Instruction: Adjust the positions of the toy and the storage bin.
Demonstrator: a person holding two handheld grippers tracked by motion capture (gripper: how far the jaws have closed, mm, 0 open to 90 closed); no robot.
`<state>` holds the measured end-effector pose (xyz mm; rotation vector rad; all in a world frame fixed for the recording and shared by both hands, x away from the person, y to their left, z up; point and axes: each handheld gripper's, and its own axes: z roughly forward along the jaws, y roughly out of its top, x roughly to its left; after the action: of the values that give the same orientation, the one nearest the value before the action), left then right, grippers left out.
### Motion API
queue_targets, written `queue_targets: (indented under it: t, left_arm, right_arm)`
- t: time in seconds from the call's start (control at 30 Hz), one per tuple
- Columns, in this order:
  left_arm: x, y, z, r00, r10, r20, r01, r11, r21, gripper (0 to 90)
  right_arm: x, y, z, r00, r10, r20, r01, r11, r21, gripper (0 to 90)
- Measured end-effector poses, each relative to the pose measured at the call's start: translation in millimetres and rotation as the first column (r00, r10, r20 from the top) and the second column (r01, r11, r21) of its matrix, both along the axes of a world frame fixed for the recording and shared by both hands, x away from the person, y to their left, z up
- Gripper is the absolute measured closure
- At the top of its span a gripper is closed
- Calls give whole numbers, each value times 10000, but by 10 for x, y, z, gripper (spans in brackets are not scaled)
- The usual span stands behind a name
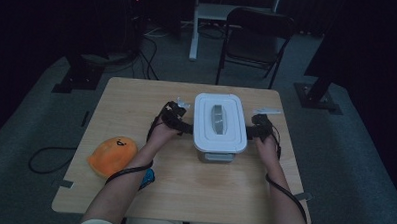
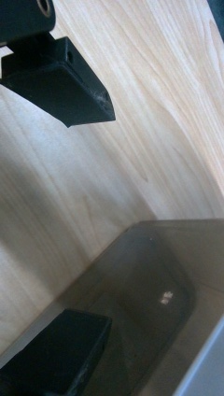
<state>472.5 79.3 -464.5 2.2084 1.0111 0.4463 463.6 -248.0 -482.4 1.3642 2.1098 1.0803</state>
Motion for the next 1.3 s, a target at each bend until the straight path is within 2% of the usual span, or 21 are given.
queue_targets:
  t: [0.3,0.63,0.67,0.83,1.13,1.2,1.23,1.3]
  left_arm:
    - [-225,-38,18,9986,-512,105,509,9984,240,44]
    - [-467,-131,50,9945,-959,432,935,9941,542,44]
    - [-531,-144,54,9932,-1092,400,1069,9927,549,44]
    - [-670,-174,77,9878,-1421,643,1364,9870,851,44]
    - [-926,-174,59,9813,-1815,638,1766,9814,748,43]
    - [-966,-165,54,9817,-1845,472,1815,9814,619,44]
    - [-994,-164,50,9795,-1941,541,1903,9794,679,43]
    - [-1045,-160,40,9770,-2092,416,2064,9764,627,44]
  right_arm:
    - [-164,-39,0,9992,388,5,-388,9992,1,217]
    - [-349,-123,-4,9982,603,62,-603,9982,3,224]
    - [-410,-151,-1,9971,760,87,-760,9971,-59,225]
    - [-513,-180,-15,9962,849,170,-849,9964,28,225]
    - [-640,-226,-29,9881,1513,262,-1516,9884,113,233]
    - [-657,-223,-32,9860,1640,303,-1645,9863,126,233]
    - [-665,-219,-34,9845,1723,336,-1728,9849,126,233]
    - [-679,-219,-36,9810,1906,374,-1911,9815,122,233]
